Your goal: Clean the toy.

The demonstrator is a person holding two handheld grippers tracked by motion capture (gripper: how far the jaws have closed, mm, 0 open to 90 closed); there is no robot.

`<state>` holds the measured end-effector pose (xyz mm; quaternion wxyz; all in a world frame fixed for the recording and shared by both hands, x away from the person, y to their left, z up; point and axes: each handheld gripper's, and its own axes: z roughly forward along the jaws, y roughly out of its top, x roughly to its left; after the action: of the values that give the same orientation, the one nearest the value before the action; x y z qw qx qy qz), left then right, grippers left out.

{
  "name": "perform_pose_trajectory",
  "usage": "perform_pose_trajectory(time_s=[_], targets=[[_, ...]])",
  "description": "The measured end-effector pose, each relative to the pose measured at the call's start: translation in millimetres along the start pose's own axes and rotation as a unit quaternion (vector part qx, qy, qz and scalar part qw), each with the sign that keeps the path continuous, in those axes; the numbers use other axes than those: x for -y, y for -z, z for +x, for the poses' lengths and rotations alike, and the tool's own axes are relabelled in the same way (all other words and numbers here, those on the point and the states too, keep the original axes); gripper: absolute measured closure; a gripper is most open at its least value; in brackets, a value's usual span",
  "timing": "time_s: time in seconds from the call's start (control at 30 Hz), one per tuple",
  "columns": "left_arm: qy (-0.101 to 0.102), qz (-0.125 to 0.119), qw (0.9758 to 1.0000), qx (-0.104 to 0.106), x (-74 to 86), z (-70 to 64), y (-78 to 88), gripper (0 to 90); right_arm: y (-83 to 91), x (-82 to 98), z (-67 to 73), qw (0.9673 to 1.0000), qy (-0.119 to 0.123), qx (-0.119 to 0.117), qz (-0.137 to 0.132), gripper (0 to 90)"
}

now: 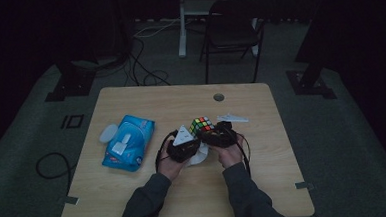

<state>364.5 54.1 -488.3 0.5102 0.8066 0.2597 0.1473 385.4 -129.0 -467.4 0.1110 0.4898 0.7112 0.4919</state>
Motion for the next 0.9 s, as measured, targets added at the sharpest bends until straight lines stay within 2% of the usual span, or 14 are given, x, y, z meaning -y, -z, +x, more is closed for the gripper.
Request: perform_pose_trajectory(time_s=[0.23,0.47,0.67,0.9], targets=[[0.002,0.000,1.0000,0.002,-0.2,0.0,-2.7,87.7,0.1,0.3,-1.0,1.0000,-0.002,0.005,-0.001,34.2],[-0.007,0.021,0.9997,-0.008,10.3,1.3,0.6,87.9,5.5,-0.1,-8.6,0.9999,-0.007,0.010,-0.006,34.2],[0.008,0.026,0.9993,-0.026,19.9,12.7,10.1,87.9,9.8,-1.1,-11.5,0.9999,-0.008,0.011,-0.009,34.2],[0.032,0.010,0.9986,-0.042,22.0,26.4,23.7,87.9,11.0,3.5,-14.5,0.9999,-0.006,0.010,-0.002,34.2]])
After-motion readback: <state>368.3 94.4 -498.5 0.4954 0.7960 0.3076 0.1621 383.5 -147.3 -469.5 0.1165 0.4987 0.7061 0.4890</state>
